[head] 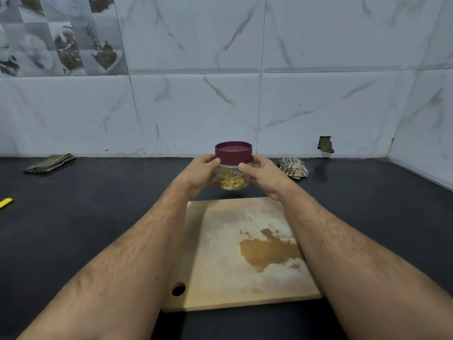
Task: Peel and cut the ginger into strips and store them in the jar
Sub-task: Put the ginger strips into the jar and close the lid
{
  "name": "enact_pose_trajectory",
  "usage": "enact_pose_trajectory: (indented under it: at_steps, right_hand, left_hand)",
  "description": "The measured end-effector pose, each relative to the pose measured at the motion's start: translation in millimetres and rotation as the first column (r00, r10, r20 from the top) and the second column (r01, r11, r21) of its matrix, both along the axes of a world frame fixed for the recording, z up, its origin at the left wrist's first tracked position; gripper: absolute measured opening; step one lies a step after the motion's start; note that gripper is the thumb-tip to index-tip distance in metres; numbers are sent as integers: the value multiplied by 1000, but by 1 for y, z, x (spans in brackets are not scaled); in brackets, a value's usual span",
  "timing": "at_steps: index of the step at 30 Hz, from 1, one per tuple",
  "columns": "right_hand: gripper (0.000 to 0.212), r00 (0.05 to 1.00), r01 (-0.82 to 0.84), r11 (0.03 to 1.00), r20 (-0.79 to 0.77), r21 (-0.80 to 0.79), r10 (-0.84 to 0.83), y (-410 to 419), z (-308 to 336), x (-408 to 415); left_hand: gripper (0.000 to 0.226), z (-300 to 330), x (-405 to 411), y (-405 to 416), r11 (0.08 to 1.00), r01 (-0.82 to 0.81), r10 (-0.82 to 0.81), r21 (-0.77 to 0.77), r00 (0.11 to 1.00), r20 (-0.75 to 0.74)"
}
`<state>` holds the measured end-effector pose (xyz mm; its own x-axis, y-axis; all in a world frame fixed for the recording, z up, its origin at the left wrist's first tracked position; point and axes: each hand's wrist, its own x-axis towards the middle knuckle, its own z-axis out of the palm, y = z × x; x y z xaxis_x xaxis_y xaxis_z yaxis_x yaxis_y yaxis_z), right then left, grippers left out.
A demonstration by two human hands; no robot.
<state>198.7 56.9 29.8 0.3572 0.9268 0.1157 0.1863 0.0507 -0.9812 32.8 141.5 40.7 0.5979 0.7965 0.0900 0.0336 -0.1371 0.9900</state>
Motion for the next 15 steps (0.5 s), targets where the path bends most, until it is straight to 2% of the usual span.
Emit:
enact_pose_trajectory:
  at_steps: [11, 15]
  right_hand:
    - [50, 998, 24, 998, 64, -60, -20, 48, -21, 17]
    - [58, 973, 39, 994, 232, -102, -14, 43, -15, 11]
  left_hand:
    - [34, -22, 23, 56, 996, 13, -14, -85, 1000, -18]
    - [27, -29, 22, 58, 995, -54, 52, -85, 998, -25]
